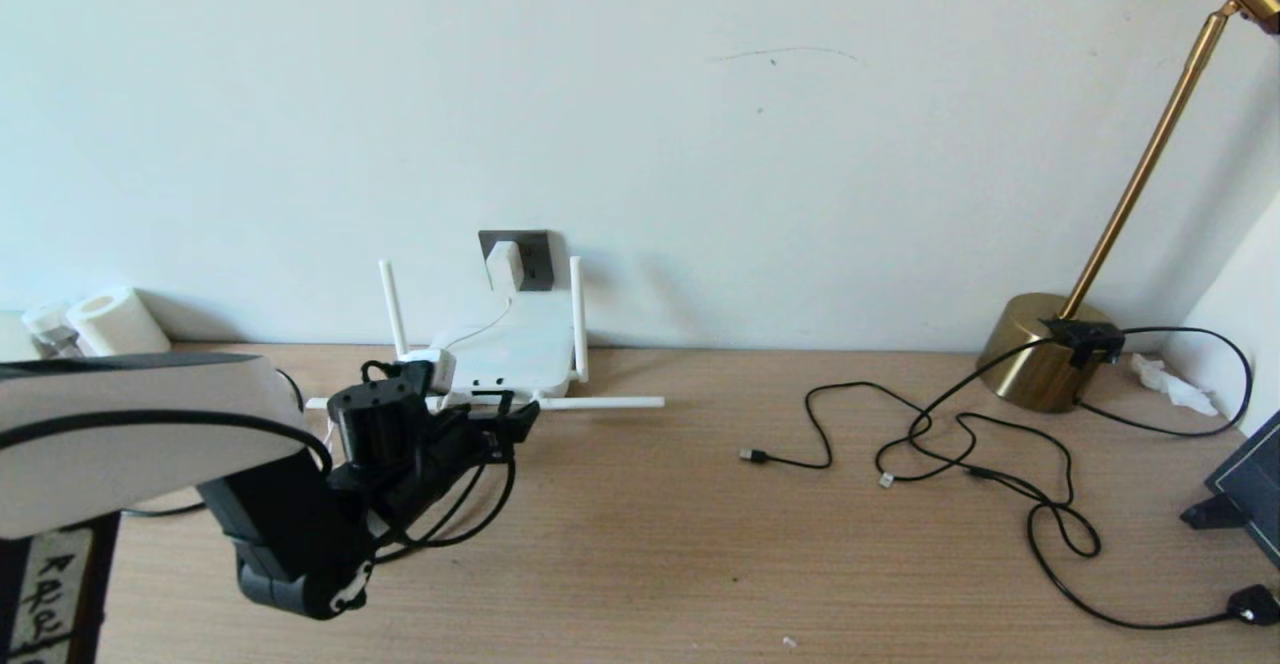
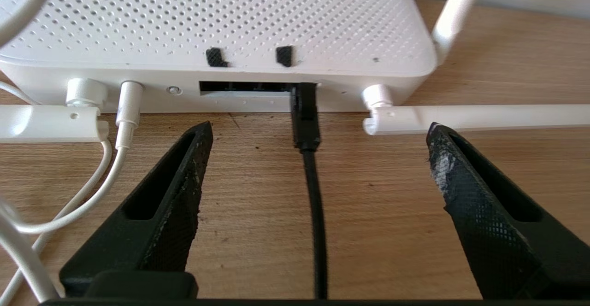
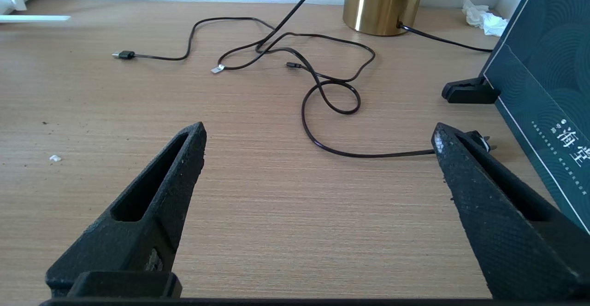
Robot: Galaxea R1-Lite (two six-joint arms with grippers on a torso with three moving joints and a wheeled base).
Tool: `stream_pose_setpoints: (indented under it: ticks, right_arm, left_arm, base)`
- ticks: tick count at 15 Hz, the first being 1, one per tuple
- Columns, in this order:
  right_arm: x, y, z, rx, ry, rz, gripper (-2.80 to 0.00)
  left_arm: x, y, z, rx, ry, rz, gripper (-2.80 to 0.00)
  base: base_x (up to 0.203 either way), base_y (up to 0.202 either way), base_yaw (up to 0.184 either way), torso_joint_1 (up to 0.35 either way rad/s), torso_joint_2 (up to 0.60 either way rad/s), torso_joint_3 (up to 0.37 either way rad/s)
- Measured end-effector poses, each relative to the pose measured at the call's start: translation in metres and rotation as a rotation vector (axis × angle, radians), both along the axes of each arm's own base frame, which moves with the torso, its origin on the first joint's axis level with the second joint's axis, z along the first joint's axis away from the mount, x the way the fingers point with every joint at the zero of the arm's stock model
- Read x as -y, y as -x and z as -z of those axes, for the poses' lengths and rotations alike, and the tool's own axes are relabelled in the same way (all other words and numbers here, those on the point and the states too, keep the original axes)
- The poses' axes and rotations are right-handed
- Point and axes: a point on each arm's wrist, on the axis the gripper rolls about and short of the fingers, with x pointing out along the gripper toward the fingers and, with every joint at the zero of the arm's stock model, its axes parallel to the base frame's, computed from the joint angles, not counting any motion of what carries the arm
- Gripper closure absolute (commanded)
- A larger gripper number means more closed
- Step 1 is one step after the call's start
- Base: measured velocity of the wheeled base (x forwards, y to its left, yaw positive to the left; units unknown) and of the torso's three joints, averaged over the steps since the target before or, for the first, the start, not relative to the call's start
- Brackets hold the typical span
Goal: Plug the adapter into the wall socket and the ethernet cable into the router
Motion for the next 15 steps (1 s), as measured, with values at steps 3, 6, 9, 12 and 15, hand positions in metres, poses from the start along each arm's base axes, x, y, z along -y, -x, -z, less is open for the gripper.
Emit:
stream_pose_setpoints:
  ticks: [3, 6, 9, 12, 15]
  right_arm:
    - [0.0, 0.0, 0.0, 0.0, -0.001, 0.0, -2.8]
    - [0.0, 0.0, 0.0, 0.0, -0.001, 0.0, -2.8]
    - [0.0, 0.0, 0.0, 0.0, -0.001, 0.0, -2.8]
    - [0.0, 0.0, 0.0, 0.0, 0.0, 0.0, -2.8]
    - [0.0, 0.0, 0.0, 0.0, -0.001, 0.0, -2.8]
  left_arm:
    - [0.0, 0.01, -0.013, 0.018, 0.002, 0.004, -2.8]
    - [-0.003, 0.027, -0.029, 0.027, 0.004, 0.014, 0.0]
    - [-0.007, 0.049, -0.05, 0.061, 0.01, 0.023, 0.0]
    - [-0.012, 0.082, -0.08, 0.109, 0.01, 0.031, 0.0]
    - [-0.017, 0.132, -0.109, 0.143, -0.013, 0.019, 0.0]
  base:
    - [0.0, 0.0, 0.0, 0.0, 0.0, 0.0]
    - [0.0, 0.0, 0.0, 0.0, 0.0, 0.0]
    - [0.0, 0.0, 0.0, 0.0, 0.0, 0.0]
    - [0.0, 0.0, 0.0, 0.0, 0.0, 0.0]
    - [0.0, 0.0, 0.0, 0.0, 0.0, 0.0]
